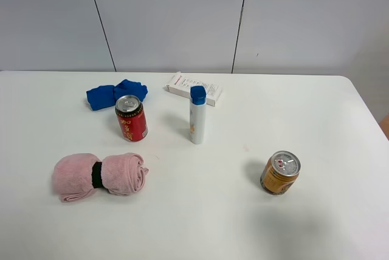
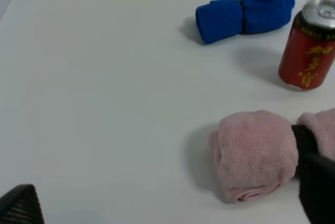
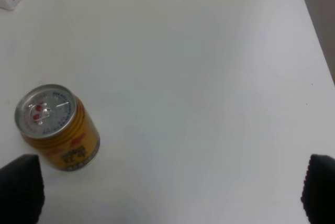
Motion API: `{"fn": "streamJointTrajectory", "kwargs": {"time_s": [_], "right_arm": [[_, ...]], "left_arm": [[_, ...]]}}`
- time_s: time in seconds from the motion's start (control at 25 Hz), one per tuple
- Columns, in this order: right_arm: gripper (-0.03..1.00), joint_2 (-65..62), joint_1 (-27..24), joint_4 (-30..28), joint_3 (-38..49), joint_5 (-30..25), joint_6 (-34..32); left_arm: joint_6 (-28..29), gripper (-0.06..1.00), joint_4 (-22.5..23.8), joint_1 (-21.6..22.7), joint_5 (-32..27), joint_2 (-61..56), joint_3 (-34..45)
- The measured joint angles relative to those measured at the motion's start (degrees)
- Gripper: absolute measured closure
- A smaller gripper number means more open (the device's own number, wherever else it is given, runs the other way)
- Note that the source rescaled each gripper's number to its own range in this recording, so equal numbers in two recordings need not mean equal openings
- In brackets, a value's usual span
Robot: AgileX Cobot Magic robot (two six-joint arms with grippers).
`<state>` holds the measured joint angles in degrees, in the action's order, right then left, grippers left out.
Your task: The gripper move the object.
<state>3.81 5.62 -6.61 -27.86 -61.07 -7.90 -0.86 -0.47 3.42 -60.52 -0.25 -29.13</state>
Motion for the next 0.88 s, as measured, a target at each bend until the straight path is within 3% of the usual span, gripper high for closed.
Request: {"fn": "streamJointTrajectory", "kwargs": {"time_s": [0.28, 0.6, 0.88], "right_arm": [[-0.03, -3.56, -0.06, -0.75, 0.0, 0.0, -1.14], [-0.03, -3.93, -5.71, -0.58, 0.05, 0.0, -0.72], [-0.03, -3.93, -5.92, -0.58, 0.05, 0.0, -0.67]], "left_arm": [[0.0, -0.06, 0.0, 0.0, 0.0, 0.0, 0.0], [0.0, -0.06, 0.0, 0.0, 0.0, 0.0, 0.0], [0.0, -0.06, 0.0, 0.0, 0.0, 0.0, 0.0]]}}
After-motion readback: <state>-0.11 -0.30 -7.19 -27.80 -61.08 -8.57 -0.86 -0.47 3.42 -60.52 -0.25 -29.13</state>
